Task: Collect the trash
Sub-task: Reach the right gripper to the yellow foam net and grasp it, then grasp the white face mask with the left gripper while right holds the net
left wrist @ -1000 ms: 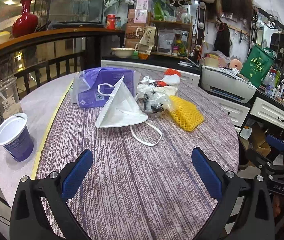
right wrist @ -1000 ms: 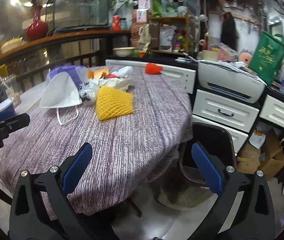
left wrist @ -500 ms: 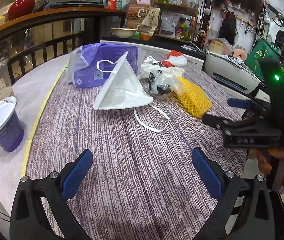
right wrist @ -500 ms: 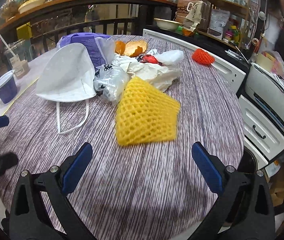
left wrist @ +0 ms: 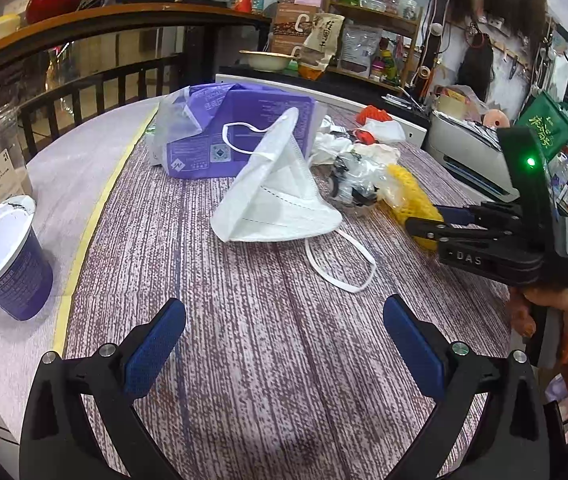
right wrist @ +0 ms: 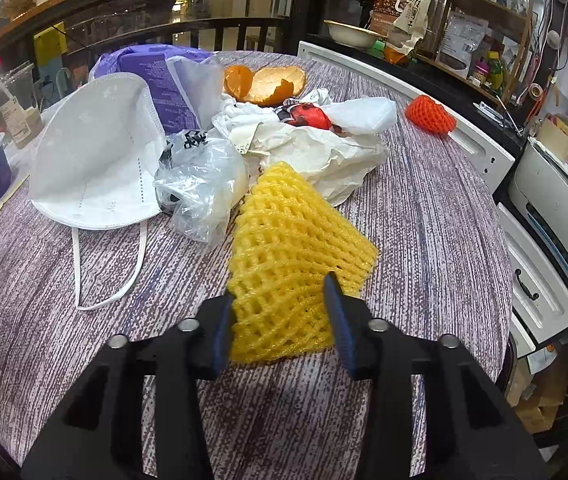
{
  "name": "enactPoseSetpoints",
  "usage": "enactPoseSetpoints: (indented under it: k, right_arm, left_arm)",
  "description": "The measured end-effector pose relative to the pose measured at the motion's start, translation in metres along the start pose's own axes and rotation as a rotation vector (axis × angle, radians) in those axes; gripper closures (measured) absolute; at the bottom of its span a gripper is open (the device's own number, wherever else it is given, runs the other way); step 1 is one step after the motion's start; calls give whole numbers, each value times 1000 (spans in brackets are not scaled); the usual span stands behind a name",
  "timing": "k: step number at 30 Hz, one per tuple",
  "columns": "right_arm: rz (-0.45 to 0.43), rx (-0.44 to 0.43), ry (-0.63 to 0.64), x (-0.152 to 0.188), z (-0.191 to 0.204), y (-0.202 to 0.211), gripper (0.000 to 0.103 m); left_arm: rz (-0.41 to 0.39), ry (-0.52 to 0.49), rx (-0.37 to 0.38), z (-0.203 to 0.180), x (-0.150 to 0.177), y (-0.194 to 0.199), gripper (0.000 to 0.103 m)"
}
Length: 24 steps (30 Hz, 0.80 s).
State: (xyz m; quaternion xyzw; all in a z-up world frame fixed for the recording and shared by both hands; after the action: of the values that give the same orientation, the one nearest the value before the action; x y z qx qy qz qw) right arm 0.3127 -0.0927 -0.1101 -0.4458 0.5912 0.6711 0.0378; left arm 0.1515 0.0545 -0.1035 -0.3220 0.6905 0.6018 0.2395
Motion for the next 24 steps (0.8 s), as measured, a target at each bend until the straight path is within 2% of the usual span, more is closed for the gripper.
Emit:
enactPoseSetpoints:
  k: [2,5,9,12,15,18,23,24]
  right_arm:
    - [-8,-10,-12,1,-1,3,79]
    - [-26,-17,-30,2,-4,8,85]
    - [-65,-16,-41,0,-7,21,86]
    - [-91,-12,-48,1,-10,32,86]
    - [-103,-22,-59,6,-10,40,86]
    - [-118,-10,-52,11,-11,46,86]
    - [-150,15,-35,15,-14,57,86]
    - [-155,15,-37,15,-15,58,86]
  left_arm:
    - [7,3,-2,4,-5,-4,5]
    - [11,-13,-1,5,-16,-7,5]
    - [-3,-34,-24,8,-38,-12,6]
    - [-11,-61,-38,7,-53,-18,11]
    - [10,-101,-70,6,-62,-31,20]
    - [49,-86,-71,10,-64,-45,31]
    - [70,-78,-99,20,-63,-56,43]
    - [74,-71,-105,23,-63,-59,50]
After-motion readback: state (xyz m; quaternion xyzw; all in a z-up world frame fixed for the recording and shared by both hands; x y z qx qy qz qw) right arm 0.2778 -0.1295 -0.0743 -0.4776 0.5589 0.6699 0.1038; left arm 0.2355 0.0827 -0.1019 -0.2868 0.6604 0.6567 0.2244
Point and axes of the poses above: each gripper's, at about its wrist camera, not at the fingertips, and y roughly against the way its jaws point, z to its left, x to its underside, the point moved 9 cm from there along -y, roughly the way its jaws point, and after that the axes turned 2 degrees about y, right-handed, at the moved point
